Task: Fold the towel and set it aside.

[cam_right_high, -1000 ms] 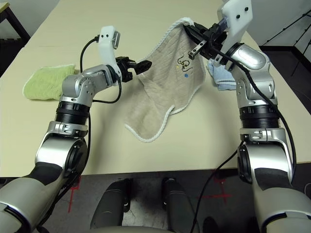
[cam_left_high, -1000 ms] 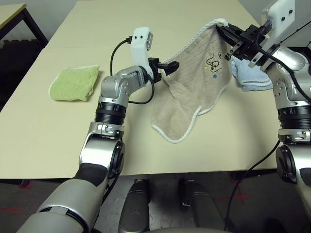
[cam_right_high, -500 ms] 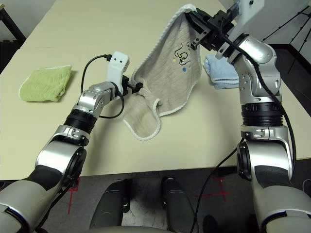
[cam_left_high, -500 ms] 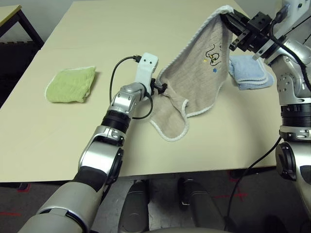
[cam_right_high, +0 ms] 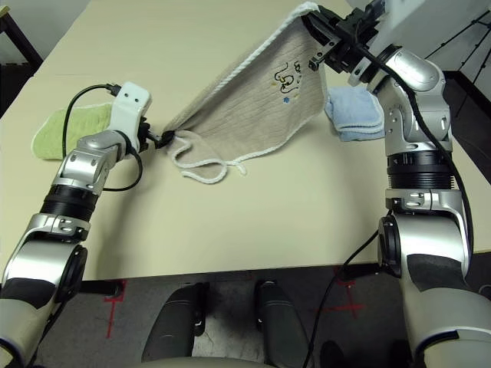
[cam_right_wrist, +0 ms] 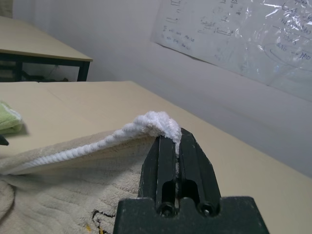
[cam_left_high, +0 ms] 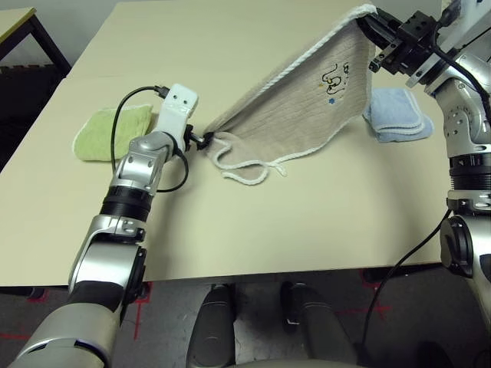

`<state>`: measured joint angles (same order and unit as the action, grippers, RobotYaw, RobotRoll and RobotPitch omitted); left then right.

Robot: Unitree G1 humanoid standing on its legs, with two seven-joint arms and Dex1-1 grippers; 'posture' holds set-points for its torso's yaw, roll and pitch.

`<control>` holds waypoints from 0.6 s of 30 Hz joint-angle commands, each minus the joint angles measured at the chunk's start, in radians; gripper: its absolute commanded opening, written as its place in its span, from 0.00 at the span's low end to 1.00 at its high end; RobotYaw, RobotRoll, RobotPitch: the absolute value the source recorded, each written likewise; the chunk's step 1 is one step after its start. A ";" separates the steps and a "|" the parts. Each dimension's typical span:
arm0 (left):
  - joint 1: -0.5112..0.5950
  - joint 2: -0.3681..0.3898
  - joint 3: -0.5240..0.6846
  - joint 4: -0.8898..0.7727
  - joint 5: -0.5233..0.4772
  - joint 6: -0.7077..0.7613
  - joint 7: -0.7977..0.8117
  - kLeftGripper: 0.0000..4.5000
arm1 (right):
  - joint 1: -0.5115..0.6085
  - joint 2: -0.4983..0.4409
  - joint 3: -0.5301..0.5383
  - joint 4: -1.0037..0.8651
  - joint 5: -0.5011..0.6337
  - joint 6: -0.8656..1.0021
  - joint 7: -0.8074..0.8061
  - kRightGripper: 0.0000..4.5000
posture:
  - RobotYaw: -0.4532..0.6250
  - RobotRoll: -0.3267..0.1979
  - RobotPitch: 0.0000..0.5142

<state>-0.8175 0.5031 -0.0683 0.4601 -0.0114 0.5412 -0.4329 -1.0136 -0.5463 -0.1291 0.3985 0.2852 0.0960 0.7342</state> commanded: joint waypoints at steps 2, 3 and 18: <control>0.045 -0.009 0.039 -0.099 -0.046 0.070 -0.036 1.00 | -0.023 -0.015 -0.021 0.008 -0.001 -0.028 -0.001 0.01 | 0.57 0.62 0.34; 0.049 -0.019 0.053 -0.129 -0.072 0.083 -0.049 1.00 | -0.023 -0.015 -0.019 0.008 -0.001 -0.027 -0.001 0.01 | 0.57 0.62 0.34; 0.221 0.045 0.019 -0.582 -0.198 0.057 -0.243 1.00 | -0.004 -0.018 -0.012 0.014 -0.004 -0.020 0.004 0.01 | 0.58 0.62 0.35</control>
<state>-0.6108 0.5314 -0.0201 -0.1077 -0.2458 0.6441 -0.6662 -1.0207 -0.5569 -0.1313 0.4011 0.2838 0.0824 0.7341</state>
